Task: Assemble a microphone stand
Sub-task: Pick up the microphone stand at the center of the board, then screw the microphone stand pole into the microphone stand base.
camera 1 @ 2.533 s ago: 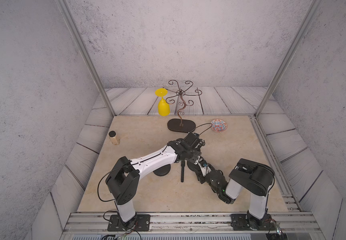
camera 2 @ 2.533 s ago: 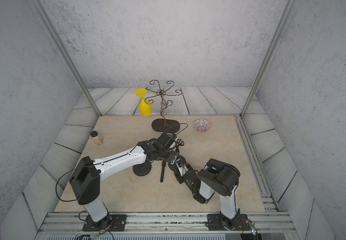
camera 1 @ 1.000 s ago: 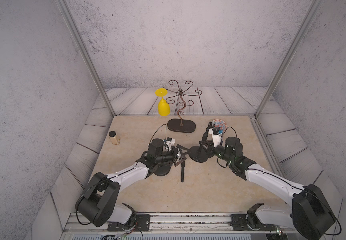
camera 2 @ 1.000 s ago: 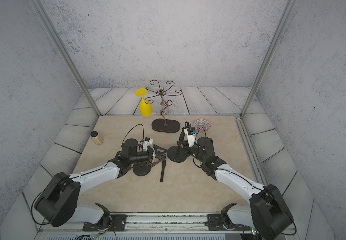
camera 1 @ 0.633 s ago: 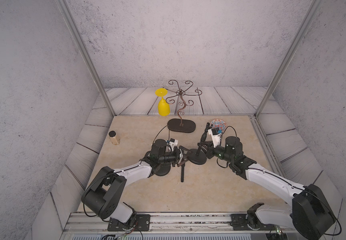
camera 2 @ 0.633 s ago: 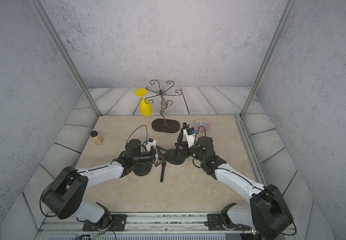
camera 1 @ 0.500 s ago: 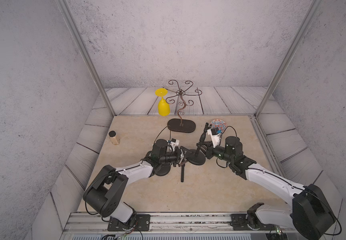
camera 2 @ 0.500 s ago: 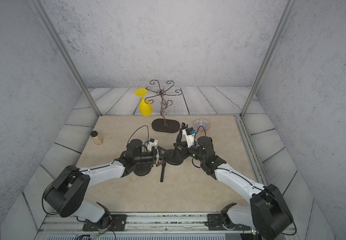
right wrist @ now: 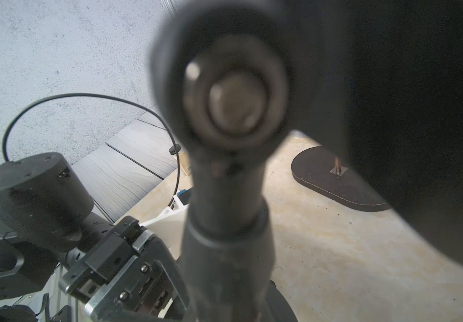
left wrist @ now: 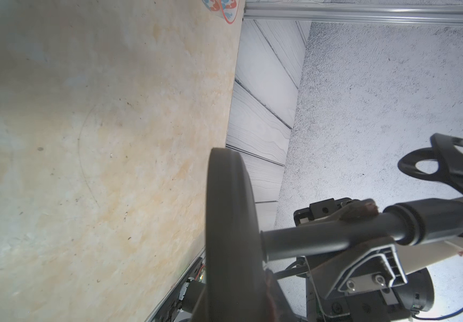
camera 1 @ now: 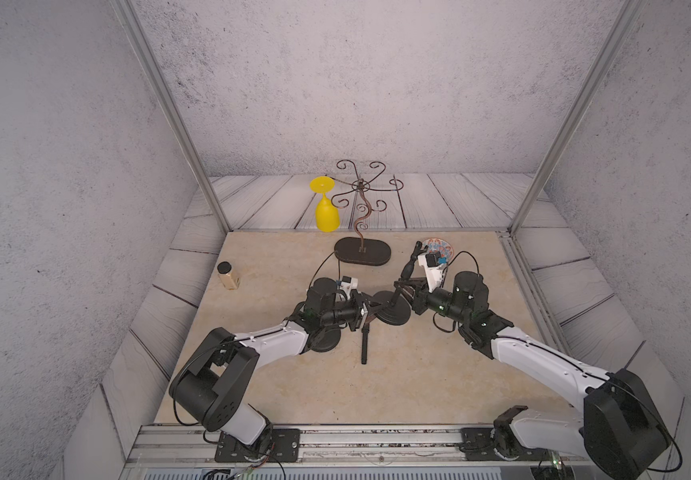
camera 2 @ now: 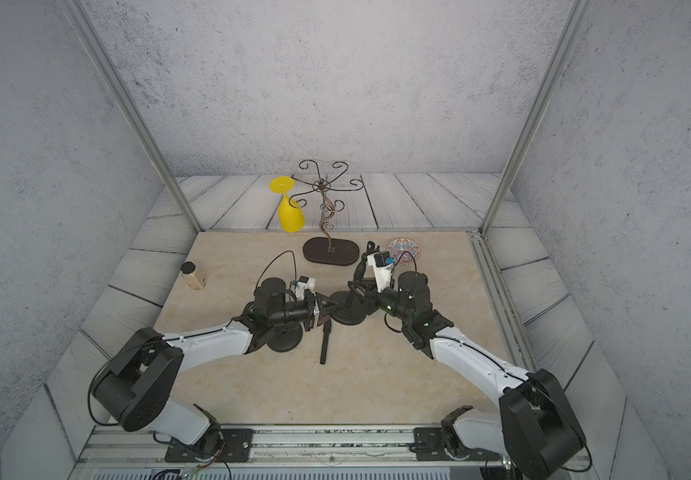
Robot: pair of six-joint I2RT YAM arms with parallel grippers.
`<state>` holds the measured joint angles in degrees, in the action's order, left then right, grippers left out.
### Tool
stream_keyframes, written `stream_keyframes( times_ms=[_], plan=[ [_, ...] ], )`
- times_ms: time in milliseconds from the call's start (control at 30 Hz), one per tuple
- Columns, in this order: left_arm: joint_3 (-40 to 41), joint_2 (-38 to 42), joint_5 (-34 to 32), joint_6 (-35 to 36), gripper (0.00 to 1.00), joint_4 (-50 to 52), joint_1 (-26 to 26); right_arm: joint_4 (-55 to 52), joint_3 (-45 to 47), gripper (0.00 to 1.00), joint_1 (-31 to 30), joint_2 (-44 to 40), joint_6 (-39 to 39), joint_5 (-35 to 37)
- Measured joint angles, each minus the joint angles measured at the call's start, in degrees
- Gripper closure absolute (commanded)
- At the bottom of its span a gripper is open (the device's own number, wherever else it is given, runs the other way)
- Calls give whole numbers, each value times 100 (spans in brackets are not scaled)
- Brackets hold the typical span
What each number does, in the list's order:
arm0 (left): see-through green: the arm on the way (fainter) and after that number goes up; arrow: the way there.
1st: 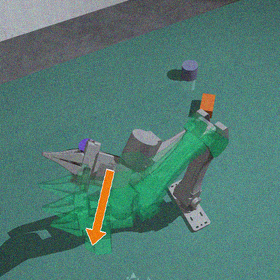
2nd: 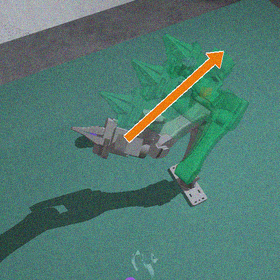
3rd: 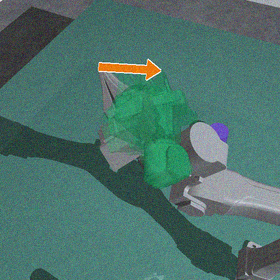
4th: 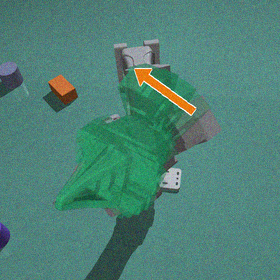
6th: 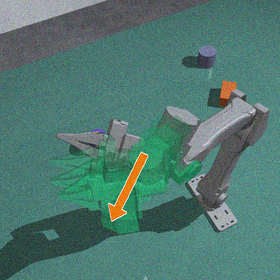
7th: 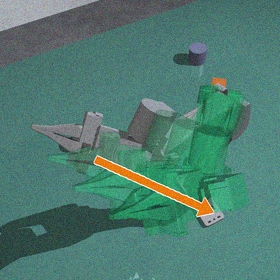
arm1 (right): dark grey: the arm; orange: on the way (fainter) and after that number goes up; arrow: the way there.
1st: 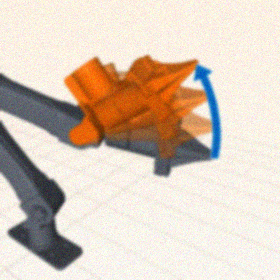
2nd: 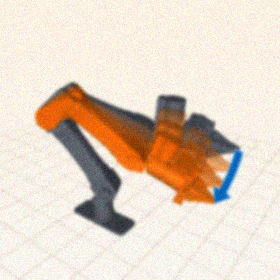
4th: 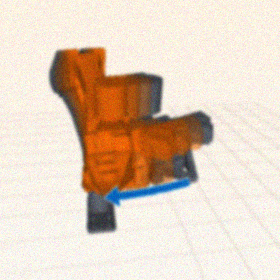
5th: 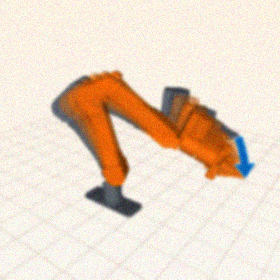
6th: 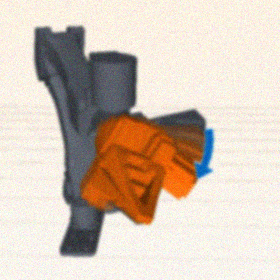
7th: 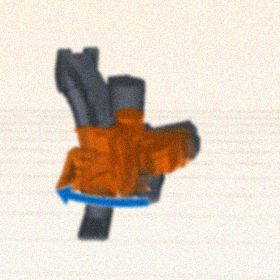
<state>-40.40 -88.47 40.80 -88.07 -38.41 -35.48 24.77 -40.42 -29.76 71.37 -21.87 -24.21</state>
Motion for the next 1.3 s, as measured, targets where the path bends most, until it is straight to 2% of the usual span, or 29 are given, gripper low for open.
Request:
stream_keyframes(
  times_ms=[100,200,300,433,500,533,567,600,633,700,833,967,1033,1167,1300],
  plan=[
    [76,-44,-264,-240,100,-247,-98,125,81,100,-11,0,-52,160],
    [96,-44,-671,-328,100,-273,-251,289,192,100,-157,-9,-219,671],
    [96,-28,-1108,-317,100,-210,-385,251,197,100,-527,-11,-402,1692],
    [96,33,-1626,-227,100,-118,-529,-337,-103,100,-1180,39,-949,3434],
    [96,74,-1829,-186,100,-105,-570,-549,-293,100,-1412,127,-1178,4037],
    [96,96,-1930,-162,100,-98,-579,-586,-352,91,-1493,175,-1250,4256],
    [96,107,-1987,-149,100,-98,-581,-603,-391,70,-1545,205,-1294,4398],
    [98,109,-2046,-127,100,-101,-584,-619,-409,54,-1582,223,-1335,4494],
    [105,109,-2105,-142,100,-133,-595,-601,-411,44,-1613,219,-1414,4478],
    [109,111,-2205,-157,100,-219,-619,-581,-411,36,-1696,170,-1397,4393],
    [140,133,-2304,-225,100,-396,-623,-599,-195,30,-1749,-271,-1086,4013],
    [175,223,-2343,-348,100,-424,-616,-564,245,32,-1419,-907,-706,3169],
    [195,299,-2330,-446,100,-426,-616,-391,487,36,-951,-1069,-627,2424],
    [260,509,-2251,-651,100,-415,-601,52,820,42,-90,-973,-535,1078],
    [297,723,-2127,-817,100,-385,-570,339,710,46,227,-529,-271,-164]
  ],
)
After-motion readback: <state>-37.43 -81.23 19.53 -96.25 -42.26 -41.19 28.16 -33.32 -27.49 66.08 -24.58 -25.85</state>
